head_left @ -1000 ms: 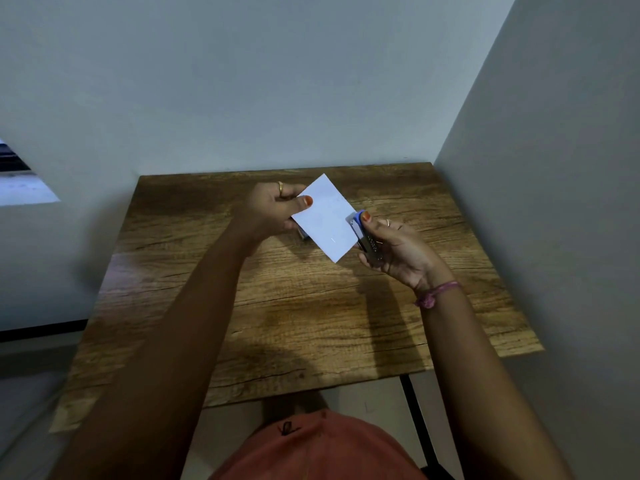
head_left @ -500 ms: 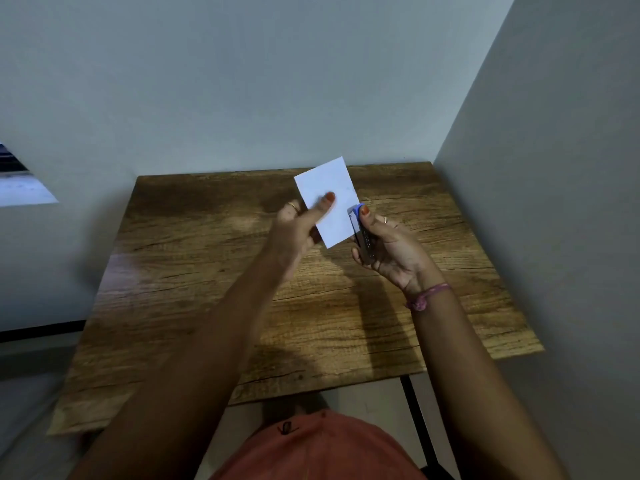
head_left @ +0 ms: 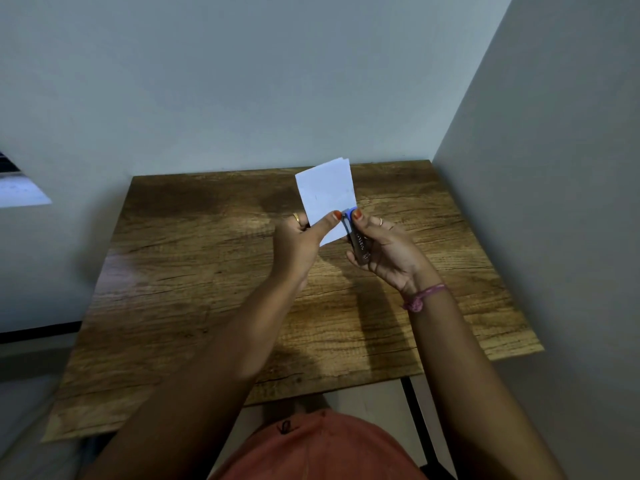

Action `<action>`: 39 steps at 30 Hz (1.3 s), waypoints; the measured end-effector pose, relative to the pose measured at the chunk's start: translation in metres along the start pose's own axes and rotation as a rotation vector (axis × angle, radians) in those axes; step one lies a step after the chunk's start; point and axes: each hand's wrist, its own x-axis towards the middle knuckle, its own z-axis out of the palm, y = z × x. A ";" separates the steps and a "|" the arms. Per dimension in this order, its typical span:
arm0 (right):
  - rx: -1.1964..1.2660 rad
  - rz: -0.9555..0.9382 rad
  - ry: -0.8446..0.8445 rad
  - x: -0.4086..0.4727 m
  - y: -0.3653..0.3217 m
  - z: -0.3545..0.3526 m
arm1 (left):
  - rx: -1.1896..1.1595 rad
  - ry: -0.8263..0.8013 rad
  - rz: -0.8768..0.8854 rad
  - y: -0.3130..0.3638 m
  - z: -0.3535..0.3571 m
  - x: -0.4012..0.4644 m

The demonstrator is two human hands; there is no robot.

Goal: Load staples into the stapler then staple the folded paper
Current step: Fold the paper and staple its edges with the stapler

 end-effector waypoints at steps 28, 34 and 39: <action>0.027 -0.094 0.168 0.014 0.010 0.024 | -0.090 -0.006 -0.112 -0.001 0.010 0.004; 0.059 -0.043 0.130 0.016 0.007 0.015 | -0.208 -0.250 -0.238 0.007 -0.002 0.013; 0.069 -0.010 0.138 0.017 0.008 0.014 | -0.281 -0.180 -0.276 -0.002 -0.012 0.011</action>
